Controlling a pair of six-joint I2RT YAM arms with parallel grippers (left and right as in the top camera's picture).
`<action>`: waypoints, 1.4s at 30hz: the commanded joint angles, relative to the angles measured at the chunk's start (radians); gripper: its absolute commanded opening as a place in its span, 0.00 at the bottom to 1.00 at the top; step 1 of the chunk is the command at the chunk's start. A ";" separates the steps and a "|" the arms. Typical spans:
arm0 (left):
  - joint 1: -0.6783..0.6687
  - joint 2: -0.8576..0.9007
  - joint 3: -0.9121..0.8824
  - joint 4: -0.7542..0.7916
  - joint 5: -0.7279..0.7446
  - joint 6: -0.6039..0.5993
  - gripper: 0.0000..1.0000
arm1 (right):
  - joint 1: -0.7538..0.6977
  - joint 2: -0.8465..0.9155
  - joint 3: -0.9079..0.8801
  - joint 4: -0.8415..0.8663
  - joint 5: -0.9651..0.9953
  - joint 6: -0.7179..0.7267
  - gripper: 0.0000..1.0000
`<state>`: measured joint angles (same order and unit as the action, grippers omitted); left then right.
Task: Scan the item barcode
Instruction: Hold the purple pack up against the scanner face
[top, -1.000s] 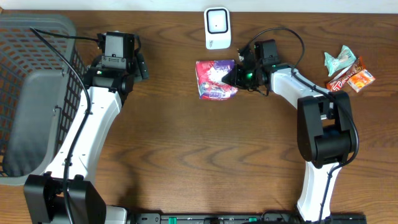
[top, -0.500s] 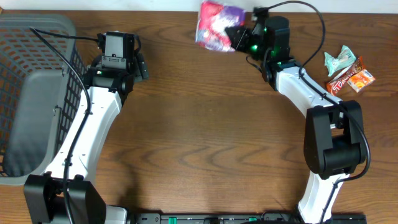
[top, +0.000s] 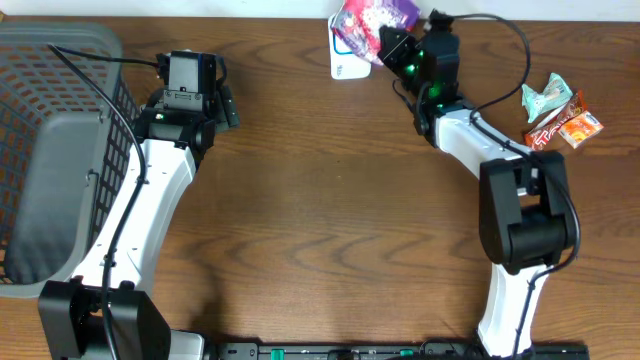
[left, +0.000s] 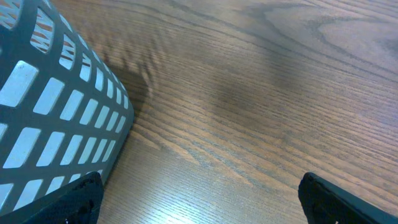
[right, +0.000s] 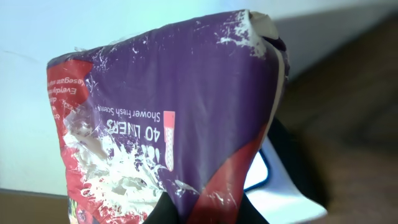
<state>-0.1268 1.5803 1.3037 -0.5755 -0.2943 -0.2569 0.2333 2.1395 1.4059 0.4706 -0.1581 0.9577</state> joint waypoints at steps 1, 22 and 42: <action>0.002 0.002 0.006 0.000 -0.013 0.013 0.99 | 0.018 0.008 0.019 0.005 -0.014 -0.015 0.01; 0.002 0.002 0.006 0.000 -0.013 0.013 0.99 | 0.083 0.009 0.159 -0.182 0.085 -0.158 0.01; 0.002 0.002 0.006 0.000 -0.013 0.013 0.99 | -0.491 -0.109 0.307 -0.929 0.145 -0.328 0.01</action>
<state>-0.1268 1.5803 1.3037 -0.5755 -0.2943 -0.2569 -0.1528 2.0727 1.6943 -0.3870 -0.0601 0.6666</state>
